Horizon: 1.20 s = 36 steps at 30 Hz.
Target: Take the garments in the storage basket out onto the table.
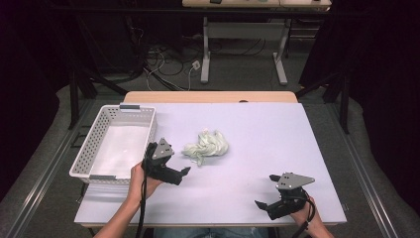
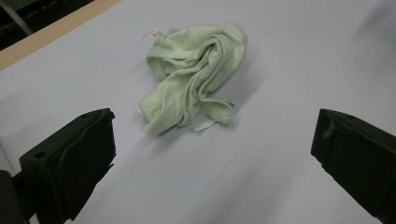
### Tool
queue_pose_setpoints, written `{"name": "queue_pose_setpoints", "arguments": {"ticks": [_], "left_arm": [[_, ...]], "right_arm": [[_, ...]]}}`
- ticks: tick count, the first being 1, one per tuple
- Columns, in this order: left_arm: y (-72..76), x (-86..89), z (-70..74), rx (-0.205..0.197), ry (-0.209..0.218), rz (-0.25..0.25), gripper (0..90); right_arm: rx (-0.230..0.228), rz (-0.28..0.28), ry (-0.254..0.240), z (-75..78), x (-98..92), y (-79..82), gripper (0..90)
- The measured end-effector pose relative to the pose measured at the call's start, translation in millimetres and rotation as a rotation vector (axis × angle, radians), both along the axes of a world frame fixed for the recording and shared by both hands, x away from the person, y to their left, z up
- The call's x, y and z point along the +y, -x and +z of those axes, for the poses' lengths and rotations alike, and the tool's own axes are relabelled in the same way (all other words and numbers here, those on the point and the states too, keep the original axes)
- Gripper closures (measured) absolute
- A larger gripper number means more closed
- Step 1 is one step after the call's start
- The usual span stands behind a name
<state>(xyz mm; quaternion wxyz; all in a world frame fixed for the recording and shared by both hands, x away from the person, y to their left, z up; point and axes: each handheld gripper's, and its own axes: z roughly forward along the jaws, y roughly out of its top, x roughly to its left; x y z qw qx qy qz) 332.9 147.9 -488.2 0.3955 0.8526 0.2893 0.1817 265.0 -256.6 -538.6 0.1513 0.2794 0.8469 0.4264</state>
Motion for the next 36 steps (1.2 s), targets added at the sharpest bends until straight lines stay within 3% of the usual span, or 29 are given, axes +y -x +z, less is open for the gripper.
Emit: {"name": "queue_pose_setpoints", "arguments": {"ticks": [10, 23, 32, 36], "left_arm": [[16.4, 19.6, -0.5, -0.015, -0.010, 0.033, 0.0], [32.8, 36.5, -4.2, -0.021, 0.012, 0.055, 0.0], [45.8, 49.2, -10.8, 0.004, 0.023, 0.072, 0.0], [51.9, 53.3, -12.4, -0.004, 0.018, 0.078, 0.0]], "right_arm": [[-0.003, 0.003, 0.002, 0.0, 0.2, -0.2, 0.5], [0.001, -0.006, 0.002, -0.3, 1.0, 0.4, 0.5], [0.005, -0.008, 0.005, -0.5, 1.9, 0.3, 0.5], [0.006, -0.005, 0.007, -0.6, 2.0, -0.2, 0.5]]}}
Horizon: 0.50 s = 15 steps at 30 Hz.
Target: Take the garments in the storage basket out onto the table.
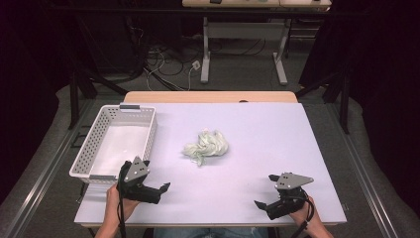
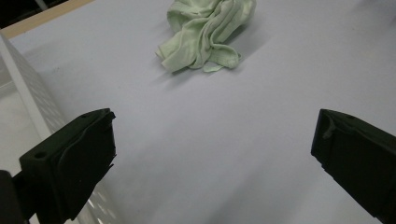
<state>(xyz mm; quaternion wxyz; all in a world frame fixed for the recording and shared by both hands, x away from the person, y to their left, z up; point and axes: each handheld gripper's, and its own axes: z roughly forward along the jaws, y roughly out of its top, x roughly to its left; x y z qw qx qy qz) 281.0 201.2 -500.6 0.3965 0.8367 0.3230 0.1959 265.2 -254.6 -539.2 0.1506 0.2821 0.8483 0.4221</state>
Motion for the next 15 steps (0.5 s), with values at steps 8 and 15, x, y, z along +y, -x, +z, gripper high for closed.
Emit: {"name": "queue_pose_setpoints", "arguments": {"ticks": [8, 15], "left_arm": [[10.5, 2.3, -5.0, -0.010, -0.024, 0.003, 0.0], [19.3, 5.9, -9.7, -0.008, -0.016, 0.011, 0.0]], "right_arm": [[-0.001, -0.003, -0.002, -0.1, 0.2, 0.0, 0.5], [0.000, 0.002, 0.001, -0.4, 0.2, -0.8, 0.5]]}}
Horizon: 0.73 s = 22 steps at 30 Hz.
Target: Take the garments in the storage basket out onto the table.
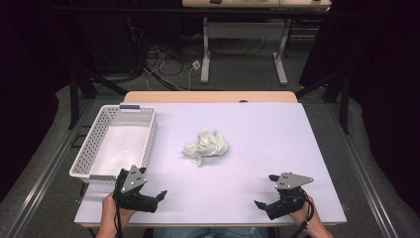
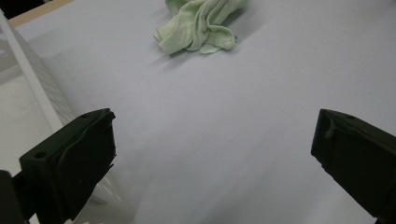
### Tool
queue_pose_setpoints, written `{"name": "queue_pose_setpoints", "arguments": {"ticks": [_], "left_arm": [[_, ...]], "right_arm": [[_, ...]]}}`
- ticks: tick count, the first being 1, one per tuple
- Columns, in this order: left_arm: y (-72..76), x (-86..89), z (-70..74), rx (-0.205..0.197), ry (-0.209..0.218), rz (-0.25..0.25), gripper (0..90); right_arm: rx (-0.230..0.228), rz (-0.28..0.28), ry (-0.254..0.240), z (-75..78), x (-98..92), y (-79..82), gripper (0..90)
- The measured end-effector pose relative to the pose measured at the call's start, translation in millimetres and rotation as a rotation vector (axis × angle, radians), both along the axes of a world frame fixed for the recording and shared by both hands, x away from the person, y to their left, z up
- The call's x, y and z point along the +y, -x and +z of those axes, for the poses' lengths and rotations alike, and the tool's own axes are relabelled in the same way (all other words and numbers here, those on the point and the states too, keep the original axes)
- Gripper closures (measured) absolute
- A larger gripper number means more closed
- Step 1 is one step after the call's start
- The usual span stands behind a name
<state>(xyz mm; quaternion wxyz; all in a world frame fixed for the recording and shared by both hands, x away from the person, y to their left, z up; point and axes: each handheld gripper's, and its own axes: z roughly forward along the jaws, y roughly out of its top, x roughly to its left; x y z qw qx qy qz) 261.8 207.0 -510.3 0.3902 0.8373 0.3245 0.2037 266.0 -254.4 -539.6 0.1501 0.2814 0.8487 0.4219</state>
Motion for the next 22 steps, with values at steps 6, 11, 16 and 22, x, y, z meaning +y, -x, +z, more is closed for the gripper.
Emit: {"name": "queue_pose_setpoints", "arguments": {"ticks": [6, 11, 16, 22], "left_arm": [[4.5, 2.1, -2.1, -0.005, -0.002, 0.002, 0.0], [5.6, 2.2, -4.3, 0.004, -0.010, -0.001, 0.0], [8.1, 4.2, -5.2, 0.002, -0.017, 0.003, 0.0], [11.0, 6.0, -7.8, 0.002, -0.015, 0.009, 0.0]], "right_arm": [[-0.005, -0.002, -0.008, -1.0, 0.3, -0.8, 0.5], [-0.005, 0.000, -0.008, -1.2, 0.1, -1.3, 0.5], [-0.005, 0.000, -0.008, -1.1, -0.2, -1.1, 0.5], [-0.009, -0.002, -0.009, -1.1, -0.8, -1.2, 0.5]]}}
